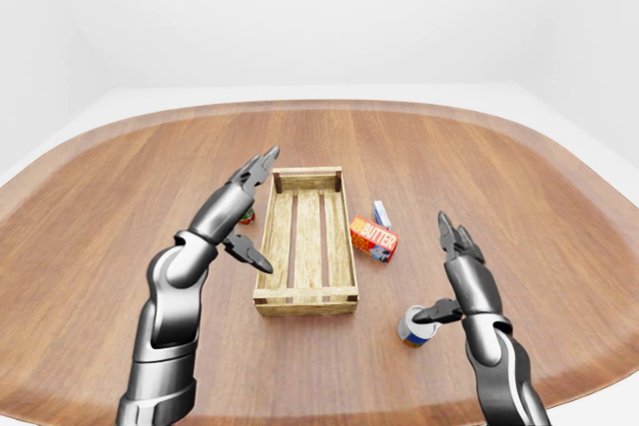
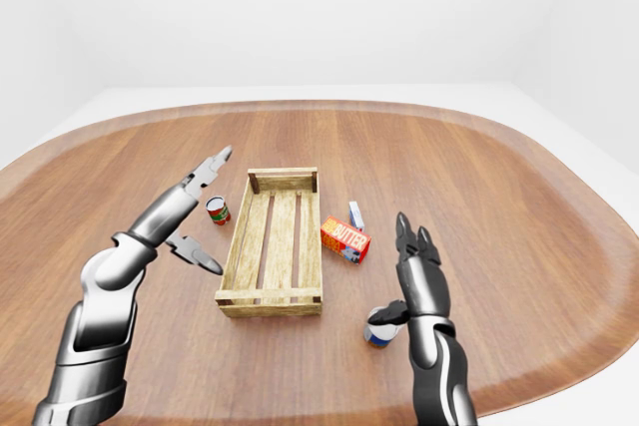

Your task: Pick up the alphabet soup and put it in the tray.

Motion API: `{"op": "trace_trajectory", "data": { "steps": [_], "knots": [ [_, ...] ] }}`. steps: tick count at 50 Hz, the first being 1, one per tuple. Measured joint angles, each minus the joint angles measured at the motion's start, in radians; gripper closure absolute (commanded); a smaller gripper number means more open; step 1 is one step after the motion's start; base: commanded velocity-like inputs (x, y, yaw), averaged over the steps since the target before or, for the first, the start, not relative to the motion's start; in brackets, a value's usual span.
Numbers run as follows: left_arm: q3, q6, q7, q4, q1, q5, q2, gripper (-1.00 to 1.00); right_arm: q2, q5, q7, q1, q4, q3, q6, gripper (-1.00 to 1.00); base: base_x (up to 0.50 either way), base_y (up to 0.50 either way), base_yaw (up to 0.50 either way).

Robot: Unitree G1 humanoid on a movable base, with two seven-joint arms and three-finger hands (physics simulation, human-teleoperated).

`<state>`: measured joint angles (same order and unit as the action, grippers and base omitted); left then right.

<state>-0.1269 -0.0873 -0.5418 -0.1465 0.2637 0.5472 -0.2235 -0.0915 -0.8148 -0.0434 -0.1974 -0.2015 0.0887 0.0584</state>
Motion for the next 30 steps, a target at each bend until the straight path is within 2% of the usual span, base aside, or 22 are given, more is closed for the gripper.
{"op": "trace_trajectory", "data": {
  "steps": [13, 30],
  "knots": [
    [-0.006, 0.000, -0.003, -0.004, -0.007, -0.004, -0.003, -1.00, -0.015, -0.180, 0.001, 0.001, 0.054, 0.002, -0.010, -1.00, 0.00, 0.00, 0.00],
    [-0.009, 0.000, 0.001, 0.001, -0.017, -0.007, -0.004, -1.00, -0.027, -0.310, 0.039, 0.015, 0.175, -0.058, -0.029, -1.00, 0.00, 0.00, 0.00]
  ]
}}
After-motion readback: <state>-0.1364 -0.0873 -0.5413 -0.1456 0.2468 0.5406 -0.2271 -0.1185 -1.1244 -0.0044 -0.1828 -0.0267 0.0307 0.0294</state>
